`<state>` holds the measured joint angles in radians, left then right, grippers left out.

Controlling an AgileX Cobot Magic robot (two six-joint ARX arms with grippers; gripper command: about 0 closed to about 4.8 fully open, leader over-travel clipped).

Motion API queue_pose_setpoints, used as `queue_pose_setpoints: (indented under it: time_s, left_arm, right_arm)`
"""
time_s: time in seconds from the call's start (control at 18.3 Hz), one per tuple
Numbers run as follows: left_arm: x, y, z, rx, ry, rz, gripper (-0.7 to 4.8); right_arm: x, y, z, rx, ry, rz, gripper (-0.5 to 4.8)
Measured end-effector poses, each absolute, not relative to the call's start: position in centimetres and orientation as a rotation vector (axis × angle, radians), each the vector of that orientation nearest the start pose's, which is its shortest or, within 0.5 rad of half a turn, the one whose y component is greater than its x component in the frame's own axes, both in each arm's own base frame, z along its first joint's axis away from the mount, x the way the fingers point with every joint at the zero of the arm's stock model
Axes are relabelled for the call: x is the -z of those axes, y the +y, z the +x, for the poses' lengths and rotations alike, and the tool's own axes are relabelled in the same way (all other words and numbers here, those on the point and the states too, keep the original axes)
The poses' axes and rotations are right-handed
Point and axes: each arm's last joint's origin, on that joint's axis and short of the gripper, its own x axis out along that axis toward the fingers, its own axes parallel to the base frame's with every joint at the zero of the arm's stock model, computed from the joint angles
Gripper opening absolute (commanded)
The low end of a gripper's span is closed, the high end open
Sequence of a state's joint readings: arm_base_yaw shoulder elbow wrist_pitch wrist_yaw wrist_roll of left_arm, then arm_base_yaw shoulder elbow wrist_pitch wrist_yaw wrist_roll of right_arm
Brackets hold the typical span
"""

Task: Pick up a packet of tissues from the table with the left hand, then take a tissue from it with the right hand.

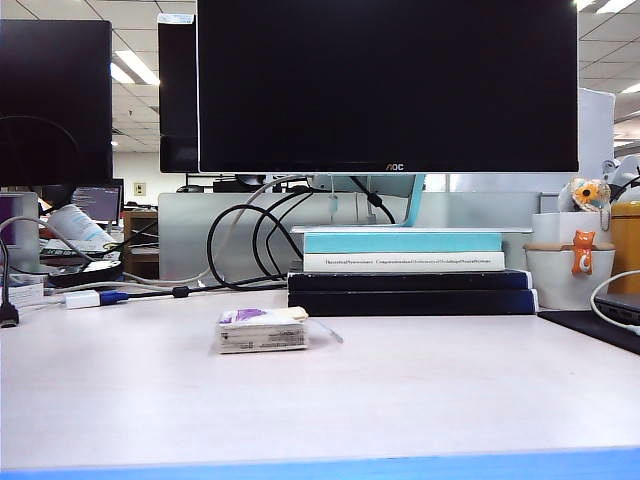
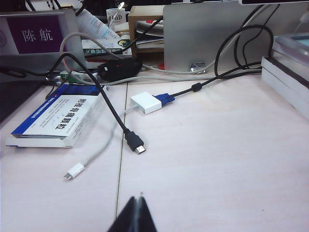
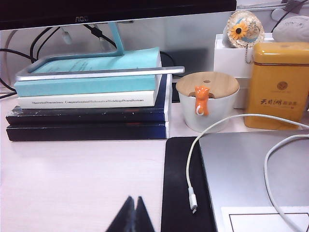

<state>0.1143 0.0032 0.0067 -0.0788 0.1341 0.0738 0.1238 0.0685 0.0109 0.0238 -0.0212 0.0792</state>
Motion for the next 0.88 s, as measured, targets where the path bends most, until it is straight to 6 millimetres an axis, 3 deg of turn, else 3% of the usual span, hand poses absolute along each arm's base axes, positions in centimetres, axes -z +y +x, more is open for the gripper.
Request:
queue_pose_setpoints:
  time_s: [0.27,0.55,0.88]
  left_arm:
    - [-15.8,0.7,9.7,0.023,0.074,0.059,-0.06]
    - [-17.1,0.3,9.6,0.148,-0.039,-0.131,-0.02]
    - [-20.2,0.0,9.1,0.257,-0.082,-0.124,-0.02]
  right_arm:
    - [-16.4,1.3,10.0,-0.144,0.039,0.077,-0.01]
    - [-16.5,1.3,10.0,-0.142,0.044,0.155,-0.03]
    - [-20.1,1.1,10.8,-0.045,0.057,0.183,-0.03]
